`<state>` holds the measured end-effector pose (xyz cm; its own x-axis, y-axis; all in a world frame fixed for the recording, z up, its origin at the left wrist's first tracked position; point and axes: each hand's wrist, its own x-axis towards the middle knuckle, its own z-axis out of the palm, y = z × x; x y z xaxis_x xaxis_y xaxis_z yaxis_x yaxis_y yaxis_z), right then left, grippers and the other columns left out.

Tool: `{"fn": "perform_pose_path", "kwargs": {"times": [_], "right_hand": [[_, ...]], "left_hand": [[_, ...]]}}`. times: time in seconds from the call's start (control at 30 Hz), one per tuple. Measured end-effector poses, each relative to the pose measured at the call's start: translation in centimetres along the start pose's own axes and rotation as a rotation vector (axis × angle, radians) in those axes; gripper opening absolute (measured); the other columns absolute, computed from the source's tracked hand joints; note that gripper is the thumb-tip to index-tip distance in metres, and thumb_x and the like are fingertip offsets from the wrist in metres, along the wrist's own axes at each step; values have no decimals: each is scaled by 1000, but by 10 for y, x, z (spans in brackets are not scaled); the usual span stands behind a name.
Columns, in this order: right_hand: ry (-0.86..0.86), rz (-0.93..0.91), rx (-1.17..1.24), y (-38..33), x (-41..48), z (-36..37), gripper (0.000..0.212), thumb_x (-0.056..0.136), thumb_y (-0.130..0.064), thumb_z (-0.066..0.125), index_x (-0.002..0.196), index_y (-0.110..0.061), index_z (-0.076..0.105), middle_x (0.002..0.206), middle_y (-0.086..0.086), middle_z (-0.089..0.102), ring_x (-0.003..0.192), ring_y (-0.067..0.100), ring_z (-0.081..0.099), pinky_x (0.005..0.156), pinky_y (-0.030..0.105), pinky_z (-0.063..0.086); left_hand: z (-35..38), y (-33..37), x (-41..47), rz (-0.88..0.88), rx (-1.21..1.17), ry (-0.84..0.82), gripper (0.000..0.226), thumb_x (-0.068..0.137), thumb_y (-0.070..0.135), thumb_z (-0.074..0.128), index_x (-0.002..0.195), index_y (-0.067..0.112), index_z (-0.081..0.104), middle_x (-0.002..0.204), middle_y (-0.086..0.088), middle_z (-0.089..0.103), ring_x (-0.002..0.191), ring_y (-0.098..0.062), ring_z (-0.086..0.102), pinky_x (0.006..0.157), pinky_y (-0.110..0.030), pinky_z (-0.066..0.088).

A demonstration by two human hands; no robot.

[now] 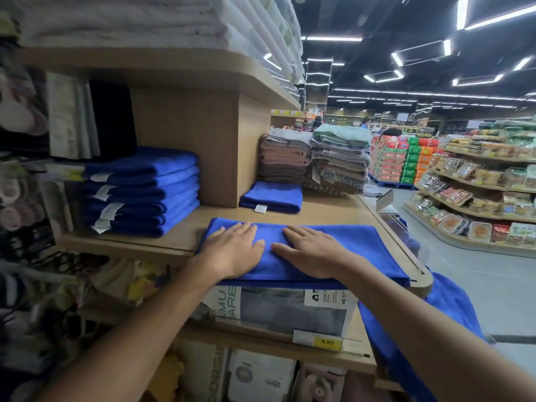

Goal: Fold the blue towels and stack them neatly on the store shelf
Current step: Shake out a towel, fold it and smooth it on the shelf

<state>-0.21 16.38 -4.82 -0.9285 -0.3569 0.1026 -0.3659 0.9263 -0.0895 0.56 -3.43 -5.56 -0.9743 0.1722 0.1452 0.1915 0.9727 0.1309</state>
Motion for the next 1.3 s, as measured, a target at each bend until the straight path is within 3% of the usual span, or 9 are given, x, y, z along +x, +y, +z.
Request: {"fn": "perform_pose_path", "kwargs": {"times": [0.27,0.4,0.6,0.77,0.9,1.03,1.13,1.2,1.3], "right_hand": [[-50,308,22,101,-47,-19,94,91,-81,24,161,-17,19,170,-3,14,155,17,13,121,36,13],[-44,324,27,113,-48,-17,99,88,-84,22,161,-19,19,168,-6,17,154,18,19,121,39,21],[-56,342,41,121,-20,-21,100,87,-86,22,163,-20,15,171,-3,10,156,19,14,123,41,16],[-26,386,74,121,-17,-18,119,68,-96,13,161,-23,22,168,4,19,153,23,22,121,43,23],[123,435,5,123,-20,-13,104,71,-91,14,150,-26,35,151,10,49,138,30,43,103,46,38],[208,434,1,123,-20,-9,92,79,-80,28,154,-28,31,152,7,49,140,28,42,106,44,39],[250,424,150,122,-16,-12,81,86,-65,56,153,-27,35,155,2,45,140,23,42,106,38,37],[306,421,412,121,-13,-18,80,85,-46,73,153,-23,38,153,3,46,136,21,46,99,30,36],[308,542,835,122,-12,-35,77,86,-31,79,151,-17,40,145,10,51,117,23,55,91,31,42]], "left_hand": [[-3,0,-2,-114,86,-32,81,97,67,20,162,19,12,169,-12,8,155,-29,8,124,-43,7],[1,-8,12,-117,84,-77,85,92,71,15,161,23,10,169,-9,4,156,-28,4,123,-44,5],[-8,-8,48,-123,81,-167,80,96,68,16,162,23,7,170,-7,0,156,-28,0,125,-44,4],[-18,23,56,43,47,-102,69,100,41,24,162,19,5,170,2,-1,156,-17,-2,126,-42,4],[-6,51,54,128,4,-149,68,103,51,21,162,21,7,170,6,0,156,-11,-4,126,-42,0],[-3,48,57,126,12,-182,71,102,57,20,162,22,6,170,7,-2,155,-11,-5,126,-45,-1],[-2,48,56,129,10,-181,73,101,60,19,162,23,5,170,8,-3,155,-10,-5,126,-45,-1],[0,48,56,128,3,-172,73,101,60,18,162,24,5,170,8,-3,155,-10,-5,126,-45,-1],[2,47,58,130,-8,-159,73,100,60,18,162,24,6,170,8,-2,155,-10,-4,126,-44,-1]]}}
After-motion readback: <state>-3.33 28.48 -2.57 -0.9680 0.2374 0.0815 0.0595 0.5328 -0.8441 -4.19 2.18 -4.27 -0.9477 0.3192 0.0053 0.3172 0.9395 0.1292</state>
